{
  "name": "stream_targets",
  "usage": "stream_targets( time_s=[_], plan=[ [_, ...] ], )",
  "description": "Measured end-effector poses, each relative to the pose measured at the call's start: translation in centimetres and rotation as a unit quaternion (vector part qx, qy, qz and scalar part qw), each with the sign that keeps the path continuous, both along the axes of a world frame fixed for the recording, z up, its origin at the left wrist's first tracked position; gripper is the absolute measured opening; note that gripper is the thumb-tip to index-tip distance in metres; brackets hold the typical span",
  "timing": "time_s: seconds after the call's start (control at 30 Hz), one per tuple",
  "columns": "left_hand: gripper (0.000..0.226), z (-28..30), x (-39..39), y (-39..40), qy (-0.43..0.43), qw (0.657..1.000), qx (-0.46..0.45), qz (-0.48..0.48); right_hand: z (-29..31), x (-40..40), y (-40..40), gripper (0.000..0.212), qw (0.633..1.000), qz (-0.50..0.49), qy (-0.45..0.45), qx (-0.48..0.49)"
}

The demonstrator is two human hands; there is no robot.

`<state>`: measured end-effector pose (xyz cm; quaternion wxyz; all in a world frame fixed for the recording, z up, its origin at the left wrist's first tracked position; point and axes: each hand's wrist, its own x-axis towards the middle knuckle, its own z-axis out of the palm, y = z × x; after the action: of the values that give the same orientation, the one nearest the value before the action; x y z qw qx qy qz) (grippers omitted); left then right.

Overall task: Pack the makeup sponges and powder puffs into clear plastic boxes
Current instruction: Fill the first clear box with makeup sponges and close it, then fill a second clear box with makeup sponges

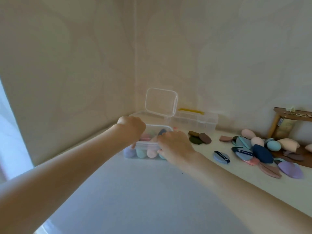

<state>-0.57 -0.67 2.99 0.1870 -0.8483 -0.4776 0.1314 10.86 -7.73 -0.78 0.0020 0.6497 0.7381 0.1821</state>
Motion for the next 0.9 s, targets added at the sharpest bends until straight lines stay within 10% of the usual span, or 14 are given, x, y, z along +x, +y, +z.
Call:
stream_targets(
  time_s=[0.17,0.33,0.53,0.9],
  plan=[
    [0.063,0.2,-3.2,3.2,-0.044,0.996,-0.02,0.072,-0.4,-1.8,4.2,0.03,0.996,0.073,0.044,0.019],
    [0.07,-0.6,-3.4,4.7,-0.081,0.994,-0.036,0.065,0.4,0.4,9.0,0.03,0.943,0.073,0.316,0.08],
    [0.043,-2.1,-0.5,4.2,-0.207,0.959,-0.072,-0.179,-1.3,2.8,14.9,0.045,0.938,-0.003,0.337,-0.083],
    [0.043,-2.1,-1.0,5.8,-0.135,0.973,-0.117,-0.149,-1.7,3.5,15.1,0.02,0.933,-0.021,0.354,0.066]
  ],
)
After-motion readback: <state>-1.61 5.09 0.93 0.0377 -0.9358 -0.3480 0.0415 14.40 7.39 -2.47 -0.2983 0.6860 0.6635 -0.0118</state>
